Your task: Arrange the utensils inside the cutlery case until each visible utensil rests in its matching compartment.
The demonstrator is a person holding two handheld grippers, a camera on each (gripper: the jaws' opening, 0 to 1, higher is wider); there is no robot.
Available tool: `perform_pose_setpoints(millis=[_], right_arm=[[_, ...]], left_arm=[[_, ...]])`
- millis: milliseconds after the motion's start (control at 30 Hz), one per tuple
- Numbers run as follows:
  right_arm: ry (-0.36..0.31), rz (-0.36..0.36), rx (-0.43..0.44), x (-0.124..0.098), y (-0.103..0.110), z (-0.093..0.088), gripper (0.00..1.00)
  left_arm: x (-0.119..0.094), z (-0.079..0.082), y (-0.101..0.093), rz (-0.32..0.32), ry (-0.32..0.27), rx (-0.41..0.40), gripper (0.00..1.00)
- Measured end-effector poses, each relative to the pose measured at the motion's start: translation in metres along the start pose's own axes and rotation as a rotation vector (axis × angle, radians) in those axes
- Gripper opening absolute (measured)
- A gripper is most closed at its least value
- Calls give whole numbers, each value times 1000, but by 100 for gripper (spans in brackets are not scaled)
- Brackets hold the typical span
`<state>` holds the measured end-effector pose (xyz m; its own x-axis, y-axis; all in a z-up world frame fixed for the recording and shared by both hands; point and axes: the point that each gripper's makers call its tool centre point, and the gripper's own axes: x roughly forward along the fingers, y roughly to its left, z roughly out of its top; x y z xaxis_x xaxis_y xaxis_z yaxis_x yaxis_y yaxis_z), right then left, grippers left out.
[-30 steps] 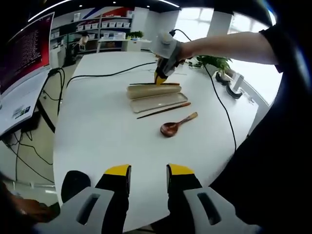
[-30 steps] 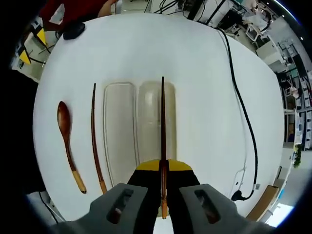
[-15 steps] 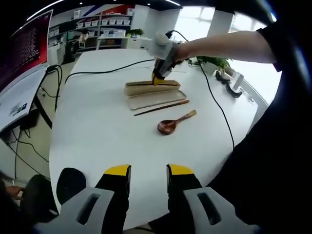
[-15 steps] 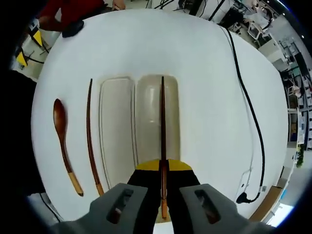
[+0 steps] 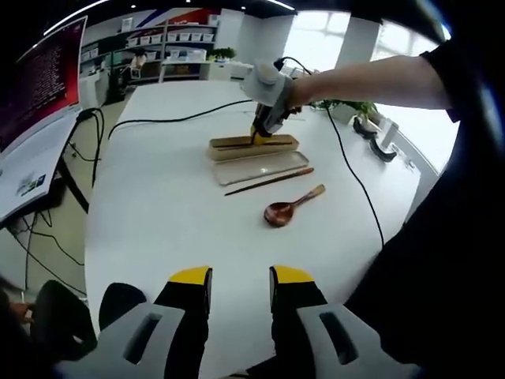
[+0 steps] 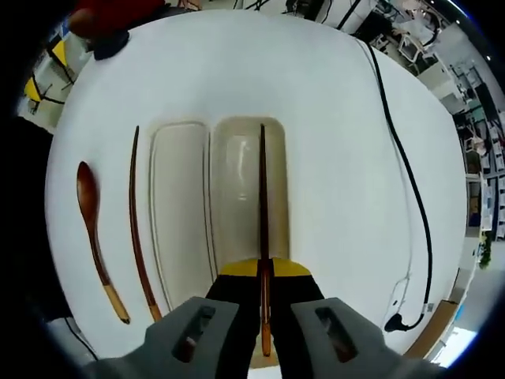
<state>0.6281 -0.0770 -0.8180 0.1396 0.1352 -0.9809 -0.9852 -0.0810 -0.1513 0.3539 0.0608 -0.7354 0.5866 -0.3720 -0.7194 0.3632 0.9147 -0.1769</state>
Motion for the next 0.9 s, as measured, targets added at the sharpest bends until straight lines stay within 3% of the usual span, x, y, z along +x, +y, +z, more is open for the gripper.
perform_pose_setpoints(millis=[200,767,900], right_arm=[[0,-1,-2,3,1,0,0],[-6,0,14,1,0,0,0],[-24,-12,-28,-6,0,1,3]], left_arm=[[6,0,-10,-19,7,6,29],[6,7,-9,-6,-2,22,28],[4,8,-7,4,-7,23,28]])
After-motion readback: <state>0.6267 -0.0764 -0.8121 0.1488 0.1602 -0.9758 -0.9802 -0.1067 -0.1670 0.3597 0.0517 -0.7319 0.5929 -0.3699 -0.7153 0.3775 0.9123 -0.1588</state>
